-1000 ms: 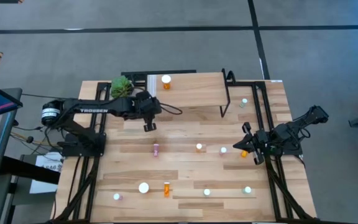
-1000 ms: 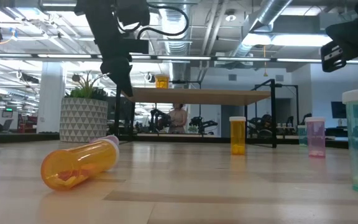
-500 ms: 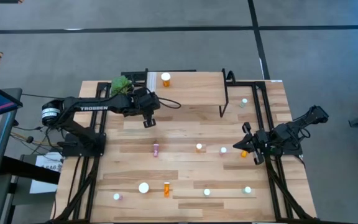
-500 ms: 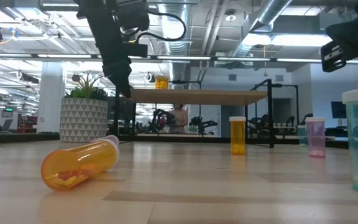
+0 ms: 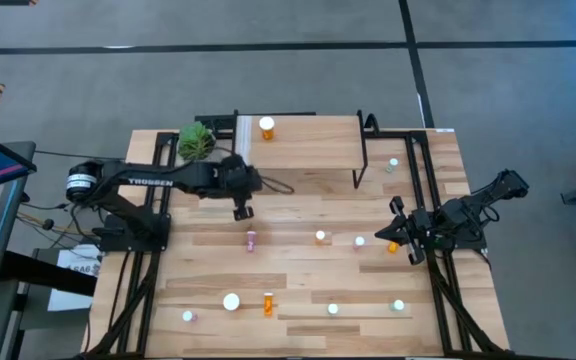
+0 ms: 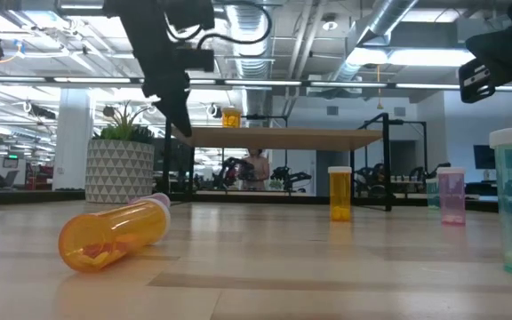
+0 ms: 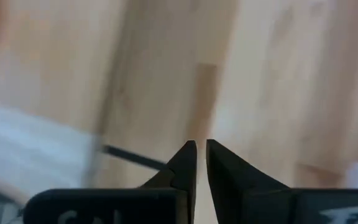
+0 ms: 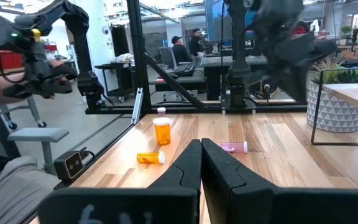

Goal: Pick and place medicine bottles onto shelf by color
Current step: Put the big orange pill bottle on the shelf aligned with the other big orange pill bottle

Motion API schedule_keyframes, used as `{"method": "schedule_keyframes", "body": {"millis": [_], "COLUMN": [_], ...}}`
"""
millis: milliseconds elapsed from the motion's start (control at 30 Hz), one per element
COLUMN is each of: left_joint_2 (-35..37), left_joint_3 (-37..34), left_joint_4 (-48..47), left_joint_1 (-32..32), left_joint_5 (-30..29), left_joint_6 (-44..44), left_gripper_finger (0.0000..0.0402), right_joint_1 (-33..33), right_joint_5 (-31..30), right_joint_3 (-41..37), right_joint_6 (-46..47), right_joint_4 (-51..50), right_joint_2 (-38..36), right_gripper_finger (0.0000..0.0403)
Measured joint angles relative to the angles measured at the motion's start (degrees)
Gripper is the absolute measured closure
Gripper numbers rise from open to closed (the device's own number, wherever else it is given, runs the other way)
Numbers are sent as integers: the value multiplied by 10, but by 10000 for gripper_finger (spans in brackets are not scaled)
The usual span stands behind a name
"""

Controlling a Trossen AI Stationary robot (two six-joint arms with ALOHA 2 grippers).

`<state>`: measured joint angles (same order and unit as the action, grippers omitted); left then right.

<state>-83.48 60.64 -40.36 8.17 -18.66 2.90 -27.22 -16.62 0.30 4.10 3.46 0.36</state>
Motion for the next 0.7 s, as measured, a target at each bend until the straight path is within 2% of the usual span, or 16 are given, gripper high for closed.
{"method": "schedule_keyframes", "body": {"millis": [233, 367, 500, 700], "left_joint_2": [0, 0, 7, 10], "left_joint_3": [0, 1, 1, 6], "left_joint_4": [32, 74, 81, 73], "left_joint_1": [-89, -129, -155, -182], "left_joint_5": [3, 43, 56, 154], "left_joint_6": [-51, -56, -68, -133], "left_gripper_finger": [375, 375, 375, 375], "right_joint_1": [0, 0, 0, 0], "right_joint_5": [0, 0, 0, 0], "right_joint_3": [0, 0, 0, 0], "right_joint_6": [0, 0, 0, 0], "right_joint_4": [0, 0, 0, 0], "right_joint_2": [0, 0, 0, 0], "right_gripper_finger": [370, 370, 370, 370]}}
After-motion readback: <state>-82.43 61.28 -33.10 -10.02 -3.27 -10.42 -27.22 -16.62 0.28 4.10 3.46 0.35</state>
